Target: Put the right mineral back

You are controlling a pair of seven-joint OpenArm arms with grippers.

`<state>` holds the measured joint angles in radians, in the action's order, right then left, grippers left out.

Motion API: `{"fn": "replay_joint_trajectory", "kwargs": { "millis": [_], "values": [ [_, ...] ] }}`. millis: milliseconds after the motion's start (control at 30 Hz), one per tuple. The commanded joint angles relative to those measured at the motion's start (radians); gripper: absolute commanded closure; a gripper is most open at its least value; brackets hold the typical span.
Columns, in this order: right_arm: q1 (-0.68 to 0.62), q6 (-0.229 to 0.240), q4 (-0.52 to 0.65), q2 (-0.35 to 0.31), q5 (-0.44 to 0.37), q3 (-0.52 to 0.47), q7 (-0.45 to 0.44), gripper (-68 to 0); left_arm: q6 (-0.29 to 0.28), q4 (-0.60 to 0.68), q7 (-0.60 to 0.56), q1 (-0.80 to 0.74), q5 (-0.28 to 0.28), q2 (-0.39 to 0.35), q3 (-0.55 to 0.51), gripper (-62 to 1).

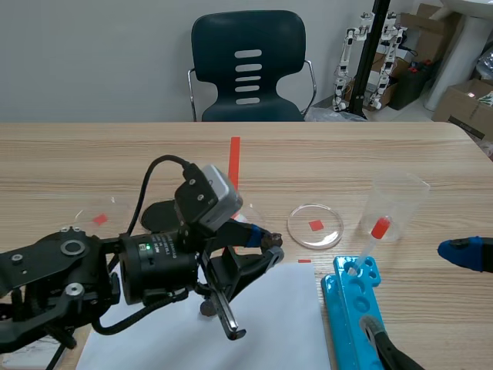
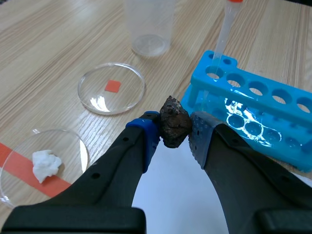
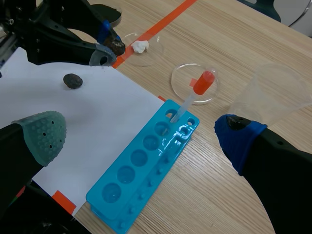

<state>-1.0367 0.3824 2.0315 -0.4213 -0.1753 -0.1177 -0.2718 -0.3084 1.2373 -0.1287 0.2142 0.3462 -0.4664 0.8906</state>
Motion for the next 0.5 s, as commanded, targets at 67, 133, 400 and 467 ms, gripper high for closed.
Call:
{"fn": "replay_joint_trajectory", "kwargs": {
  "millis": [67, 133, 400, 467],
  "values": [
    [0.009, 0.001, 0.005, 0.000, -0.011, -0.006, -0.011, -64.7, -0.001, -0.045, -0.033, 0.018, -0.024, 0.053, 0.013, -7.2],
    [0.009, 0.001, 0.005, 0.000, -0.011, -0.006, -0.011, -64.7, -0.002, -0.085, -0.033, 0.032, -0.026, 0.080, 0.019, -7.2],
    [0.009, 0.001, 0.005, 0.000, -0.011, -0.006, -0.011, -64.7, -0.002, -0.232, -0.035, 0.080, -0.026, 0.166, 0.023, -7.2],
    [0.009, 0.001, 0.005, 0.000, -0.011, -0.006, -0.011, -64.7, -0.002, -0.270, -0.040, 0.096, -0.026, 0.185, 0.034, -7.2]
  ]
}}
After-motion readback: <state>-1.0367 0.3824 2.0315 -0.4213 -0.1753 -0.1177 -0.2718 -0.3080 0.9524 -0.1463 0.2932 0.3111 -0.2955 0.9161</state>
